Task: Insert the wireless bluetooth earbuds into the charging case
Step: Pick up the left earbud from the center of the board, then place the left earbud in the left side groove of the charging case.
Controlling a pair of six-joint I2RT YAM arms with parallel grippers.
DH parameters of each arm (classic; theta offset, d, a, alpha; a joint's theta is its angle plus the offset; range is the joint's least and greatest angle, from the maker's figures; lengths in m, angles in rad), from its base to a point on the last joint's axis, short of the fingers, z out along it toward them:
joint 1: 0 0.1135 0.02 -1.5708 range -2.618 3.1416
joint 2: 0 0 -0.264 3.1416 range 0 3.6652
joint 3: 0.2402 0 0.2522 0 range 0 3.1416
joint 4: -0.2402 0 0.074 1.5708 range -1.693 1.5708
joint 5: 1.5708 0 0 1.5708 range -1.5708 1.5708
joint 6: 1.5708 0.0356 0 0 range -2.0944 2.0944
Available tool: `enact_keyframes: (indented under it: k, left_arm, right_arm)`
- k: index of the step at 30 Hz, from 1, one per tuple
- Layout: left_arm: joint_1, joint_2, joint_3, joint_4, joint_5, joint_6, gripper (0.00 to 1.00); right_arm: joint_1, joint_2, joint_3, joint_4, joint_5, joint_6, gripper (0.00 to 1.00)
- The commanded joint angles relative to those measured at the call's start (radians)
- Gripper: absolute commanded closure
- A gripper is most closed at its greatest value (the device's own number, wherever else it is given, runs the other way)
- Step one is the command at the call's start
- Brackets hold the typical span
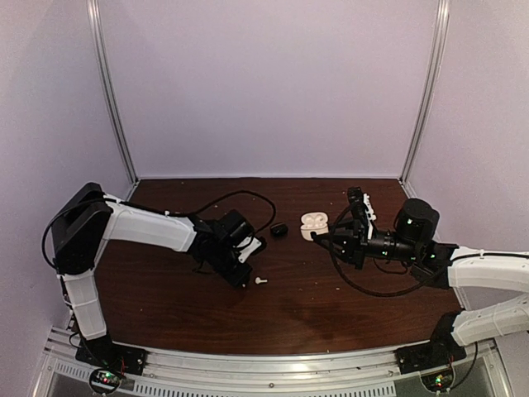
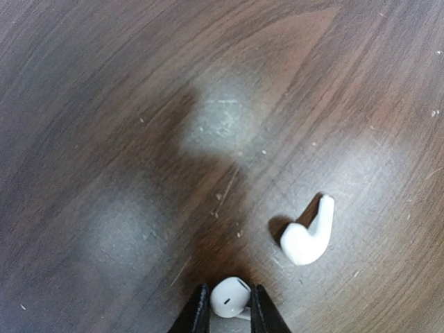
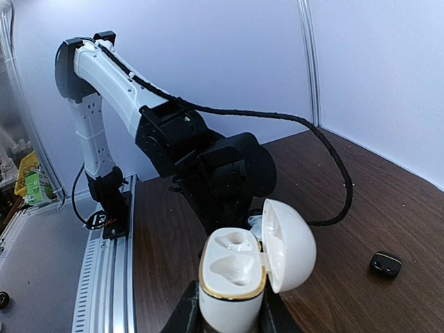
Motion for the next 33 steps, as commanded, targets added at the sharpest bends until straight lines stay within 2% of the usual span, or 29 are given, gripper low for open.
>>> enact_keyframes:
  k: [1,11,25,33]
  left_arm:
    - [-0.003,-0.053,-0.024,0.061,-0.013,0.031,0.79]
    - [-0.003,-0.129,-0.066,0.137,-0.016,0.067,0.83]
    - [-0.003,-0.520,-0.160,0.331,-0.069,0.256,0.83]
    - [-0.061,-0.640,-0.185,0.394,-0.079,0.386,0.83]
  right_arm:
    - [-0.004,-0.008,0.000,0.011,0.005,0.001,1.00]
    - [-0.004,-0.008,-0.006,0.026,0.006,-0.001,1.00]
    - [-0.002,0.079,-0.021,0.195,-0.076,0.013,1.00]
    - [0.010,0.216,-0.001,0.346,-0.118,0.014,1.00]
